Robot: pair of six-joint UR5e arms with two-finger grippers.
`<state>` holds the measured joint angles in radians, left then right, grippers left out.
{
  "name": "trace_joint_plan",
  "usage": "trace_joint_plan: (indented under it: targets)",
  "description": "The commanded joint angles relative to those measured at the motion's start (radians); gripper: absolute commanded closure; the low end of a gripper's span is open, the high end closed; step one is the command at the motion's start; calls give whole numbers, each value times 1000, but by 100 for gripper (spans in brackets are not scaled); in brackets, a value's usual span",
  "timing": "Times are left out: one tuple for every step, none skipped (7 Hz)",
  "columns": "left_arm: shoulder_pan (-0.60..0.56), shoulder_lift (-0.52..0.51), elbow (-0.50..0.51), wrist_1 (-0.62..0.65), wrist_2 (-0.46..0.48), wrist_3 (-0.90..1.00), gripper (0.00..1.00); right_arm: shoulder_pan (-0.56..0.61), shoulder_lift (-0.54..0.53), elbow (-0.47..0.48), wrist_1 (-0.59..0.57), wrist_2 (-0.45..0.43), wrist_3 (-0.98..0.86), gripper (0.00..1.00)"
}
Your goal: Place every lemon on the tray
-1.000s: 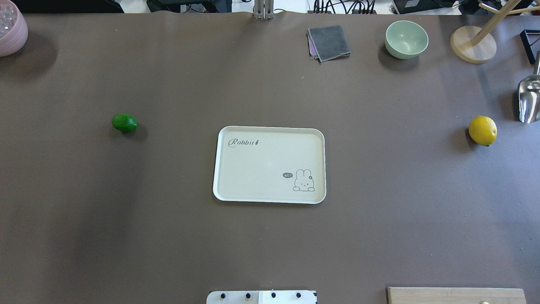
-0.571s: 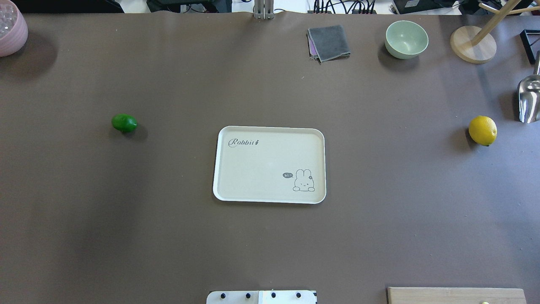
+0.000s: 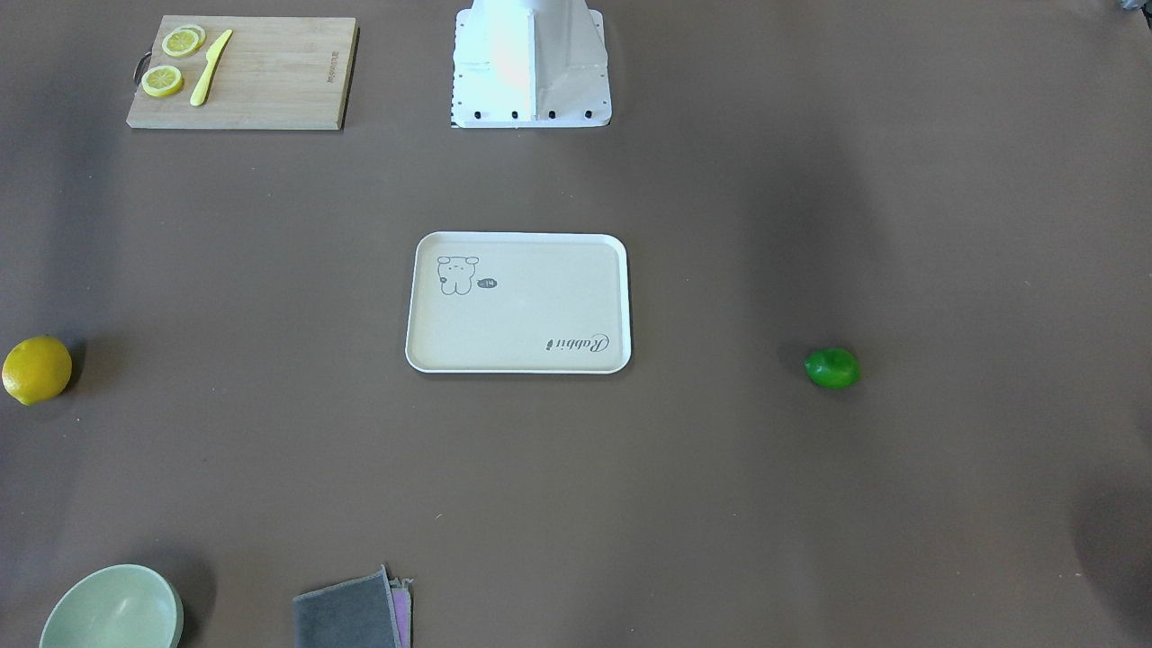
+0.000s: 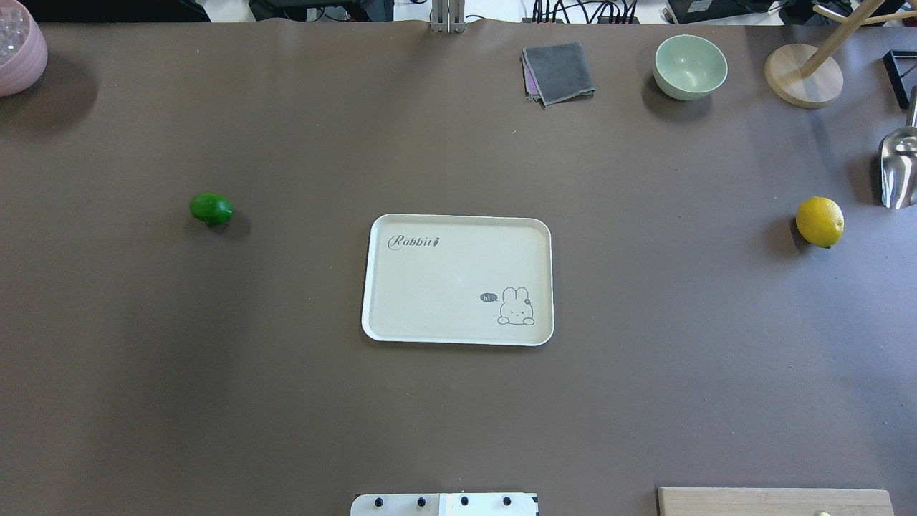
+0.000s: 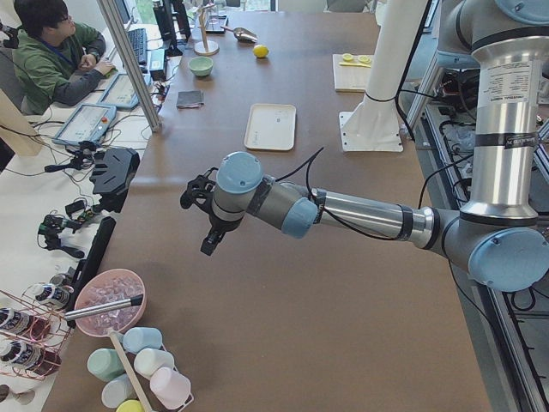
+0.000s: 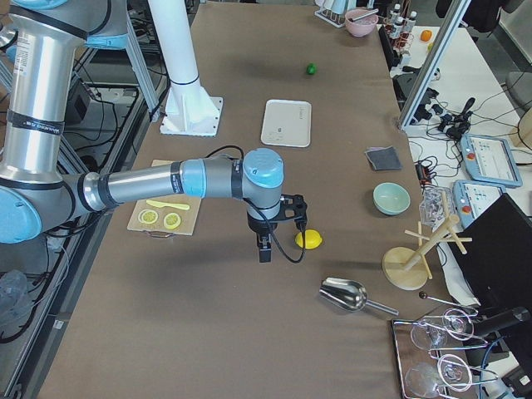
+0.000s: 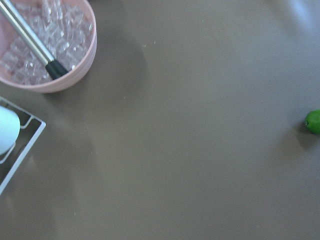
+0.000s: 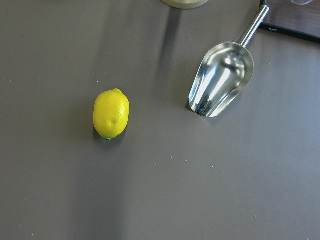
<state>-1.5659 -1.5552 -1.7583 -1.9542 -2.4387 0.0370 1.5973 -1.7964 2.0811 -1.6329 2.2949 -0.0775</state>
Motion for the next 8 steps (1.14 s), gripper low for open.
trace_joint_plan:
  targets:
    - [1, -19, 17, -104, -51, 0, 1, 13, -9, -6, 19, 3, 25, 0]
    - [3, -35, 23, -118, -55, -15, 1, 13, -5, -4, 21, 3, 24, 0]
    - [10, -37, 23, -155, -59, -87, 1, 13, 3, 7, 19, 5, 36, 0]
    - [77, -42, 25, -235, -49, -164, 1, 12, 21, 7, 21, 8, 86, 0]
    - [237, -116, 48, -238, -25, -216, 1, 6, 29, 2, 21, 9, 141, 0]
    - [342, -176, 86, -245, 69, -239, 1, -6, 31, -1, 21, 9, 149, 0]
    - [437, -193, 89, -255, 228, -236, 1, -16, 31, -1, 21, 18, 154, 0]
    - [554, -239, 123, -267, 350, -232, 1, -34, 31, 1, 45, 20, 154, 0]
